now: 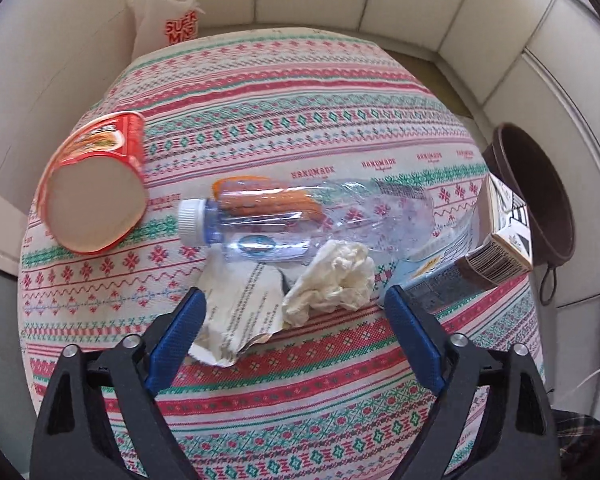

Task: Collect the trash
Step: 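Return the left tool to the table and grasp the crumpled white tissue, then grasp the white milk carton with the right tool while the left tool holds the tissue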

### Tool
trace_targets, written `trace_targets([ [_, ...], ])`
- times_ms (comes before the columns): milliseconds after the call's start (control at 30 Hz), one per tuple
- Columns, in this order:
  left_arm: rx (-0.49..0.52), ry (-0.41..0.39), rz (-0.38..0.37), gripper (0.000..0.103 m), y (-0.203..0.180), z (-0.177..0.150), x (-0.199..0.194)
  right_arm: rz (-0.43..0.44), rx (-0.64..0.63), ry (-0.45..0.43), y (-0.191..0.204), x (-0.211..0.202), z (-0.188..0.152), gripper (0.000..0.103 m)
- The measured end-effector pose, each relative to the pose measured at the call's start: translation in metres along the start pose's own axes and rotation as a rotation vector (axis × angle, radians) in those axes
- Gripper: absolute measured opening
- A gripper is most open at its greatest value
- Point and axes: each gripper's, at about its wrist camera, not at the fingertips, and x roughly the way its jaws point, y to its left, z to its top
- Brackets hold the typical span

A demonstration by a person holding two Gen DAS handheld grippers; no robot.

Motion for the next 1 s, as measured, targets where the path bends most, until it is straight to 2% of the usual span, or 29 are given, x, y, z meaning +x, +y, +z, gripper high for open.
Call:
trace_targets([
  [100, 0.008, 0.007, 0.014, 0.081, -0.006, 0.003, 0.013, 0.003, -0.008, 0.005, 0.002, 0.001, 0.000, 0.096],
  [233, 0.010, 0.017, 0.004, 0.068, -0.011, 0.007, 0.024, 0.007, -0.021, 0.013, 0.006, 0.004, -0.001, 0.096],
  [300, 0.028, 0.019, -0.001, 0.058, -0.015, 0.009, 0.027, 0.012, -0.028, 0.019, 0.009, 0.005, -0.001, 0.096],
  [367, 0.042, 0.028, -0.008, 0.037, -0.018, 0.010, 0.030, 0.028, -0.038, 0.022, 0.012, 0.006, -0.002, 0.096],
  [467, 0.064, 0.021, -0.016, 0.016, -0.019, 0.009, 0.029, 0.076, -0.066, 0.028, 0.018, 0.005, -0.004, 0.096],
  [567, 0.089, -0.001, -0.027, 0.011, -0.019, 0.005, 0.024, 0.160, -0.102, 0.040, 0.027, 0.005, -0.009, 0.096],
  [700, 0.114, -0.023, -0.060, 0.009, -0.022, -0.001, 0.011, 0.311, -0.178, 0.045, 0.044, 0.002, -0.019, 0.096],
  [867, 0.113, -0.093, -0.115, 0.009, -0.019, -0.008, -0.026, 0.499, -0.347, 0.019, 0.072, -0.010, -0.041, 0.096],
  [1000, 0.075, -0.179, -0.160, 0.009, -0.004, -0.013, -0.067, 0.619, -0.468, 0.040, 0.094, -0.021, -0.063, 0.096],
])
